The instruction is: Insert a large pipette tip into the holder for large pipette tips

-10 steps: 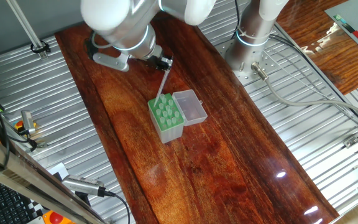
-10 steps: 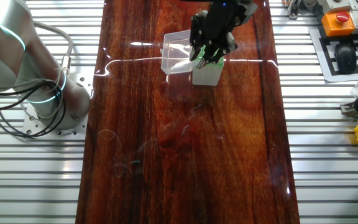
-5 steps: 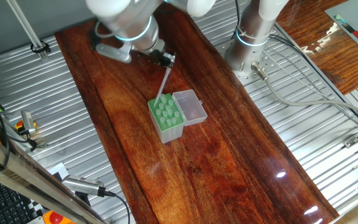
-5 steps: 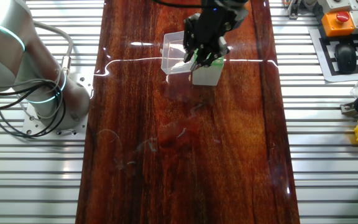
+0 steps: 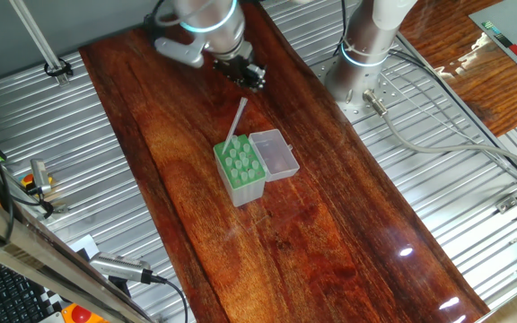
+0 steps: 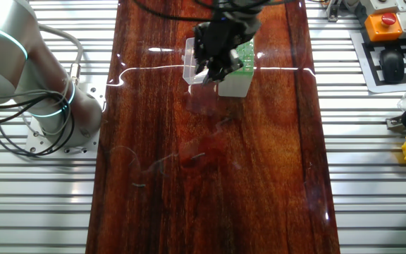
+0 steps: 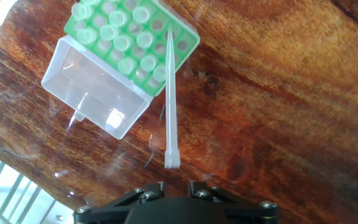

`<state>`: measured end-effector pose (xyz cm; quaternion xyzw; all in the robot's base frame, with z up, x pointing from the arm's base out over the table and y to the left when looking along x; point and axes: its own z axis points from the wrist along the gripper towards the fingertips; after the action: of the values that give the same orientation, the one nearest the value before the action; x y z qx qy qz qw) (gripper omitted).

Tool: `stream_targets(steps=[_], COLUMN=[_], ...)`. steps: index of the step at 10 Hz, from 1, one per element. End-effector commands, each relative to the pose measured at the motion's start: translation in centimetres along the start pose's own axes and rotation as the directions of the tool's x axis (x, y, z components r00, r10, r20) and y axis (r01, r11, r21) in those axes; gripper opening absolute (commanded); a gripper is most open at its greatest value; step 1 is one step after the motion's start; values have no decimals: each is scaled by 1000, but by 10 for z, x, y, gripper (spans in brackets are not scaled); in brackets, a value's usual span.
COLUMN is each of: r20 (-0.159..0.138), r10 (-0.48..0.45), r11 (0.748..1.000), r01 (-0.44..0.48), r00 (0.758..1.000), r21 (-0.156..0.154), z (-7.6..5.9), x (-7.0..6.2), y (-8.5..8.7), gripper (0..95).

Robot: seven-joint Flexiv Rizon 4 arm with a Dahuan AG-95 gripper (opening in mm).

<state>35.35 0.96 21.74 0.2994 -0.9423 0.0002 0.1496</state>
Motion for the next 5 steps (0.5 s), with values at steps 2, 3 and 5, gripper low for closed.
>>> stream_targets(steps=[2, 3, 5], r20=[9, 17, 19], r10=[22, 22, 21], r11=[1000, 1000, 1000], r01=[-22, -22, -21], r00=[1000, 1000, 1000], r21=[6, 7, 6], z=[3, 3, 3], x=[-8, -11, -18], y=[2, 1, -2], gripper=[380, 380, 380])
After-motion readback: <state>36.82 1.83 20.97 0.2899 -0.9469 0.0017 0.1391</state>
